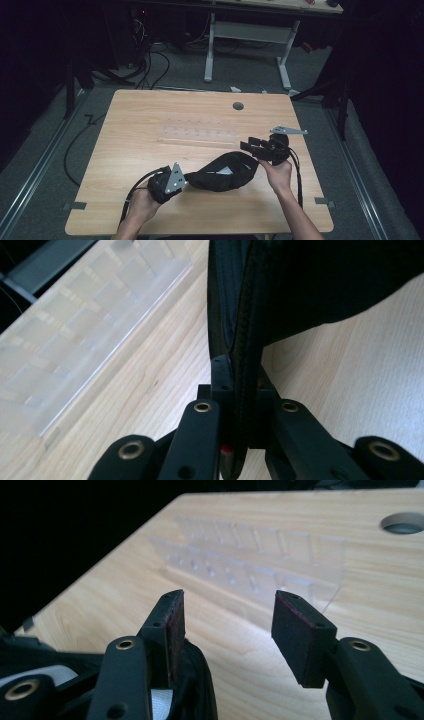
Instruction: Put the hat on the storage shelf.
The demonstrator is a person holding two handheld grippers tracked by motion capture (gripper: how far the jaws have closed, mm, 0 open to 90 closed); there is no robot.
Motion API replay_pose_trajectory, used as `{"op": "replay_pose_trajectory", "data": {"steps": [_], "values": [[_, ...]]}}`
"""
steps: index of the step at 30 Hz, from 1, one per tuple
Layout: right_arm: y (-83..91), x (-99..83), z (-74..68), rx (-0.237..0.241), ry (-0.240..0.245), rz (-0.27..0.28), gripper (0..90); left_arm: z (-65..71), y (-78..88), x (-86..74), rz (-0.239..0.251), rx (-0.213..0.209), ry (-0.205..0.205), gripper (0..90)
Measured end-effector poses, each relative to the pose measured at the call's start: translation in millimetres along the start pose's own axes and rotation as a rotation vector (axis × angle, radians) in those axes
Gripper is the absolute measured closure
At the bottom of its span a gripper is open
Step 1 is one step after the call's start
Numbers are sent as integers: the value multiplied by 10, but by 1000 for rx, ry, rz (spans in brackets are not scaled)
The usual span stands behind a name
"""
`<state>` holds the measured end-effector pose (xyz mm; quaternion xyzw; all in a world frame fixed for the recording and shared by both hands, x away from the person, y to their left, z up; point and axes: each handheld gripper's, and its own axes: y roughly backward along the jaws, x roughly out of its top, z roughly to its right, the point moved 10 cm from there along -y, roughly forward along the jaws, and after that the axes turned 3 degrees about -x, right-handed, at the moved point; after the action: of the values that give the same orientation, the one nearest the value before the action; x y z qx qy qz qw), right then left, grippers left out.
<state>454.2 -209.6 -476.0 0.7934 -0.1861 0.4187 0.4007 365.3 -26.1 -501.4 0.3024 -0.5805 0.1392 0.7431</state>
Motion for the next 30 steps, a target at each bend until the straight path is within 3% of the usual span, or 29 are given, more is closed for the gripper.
{"op": "replay_pose_trajectory", "data": {"steps": [10, 14, 16, 22, 30], "values": [[122, -93, 237, -89, 7, 3, 458, -177, 148, 73, 47, 43, 92, 863], [100, -209, 315, -148, 54, -9, 456, -271, 214, 151, 78, 63, 138, 863], [72, -307, 350, -180, 70, -52, 458, -314, 241, 194, 96, 71, 160, 863], [-9, -555, 474, -280, 148, -100, 462, -457, 286, 275, 132, 98, 217, 863], [-99, -856, 638, -373, 193, -152, 440, -634, 334, 366, 175, 128, 285, 863]]}}
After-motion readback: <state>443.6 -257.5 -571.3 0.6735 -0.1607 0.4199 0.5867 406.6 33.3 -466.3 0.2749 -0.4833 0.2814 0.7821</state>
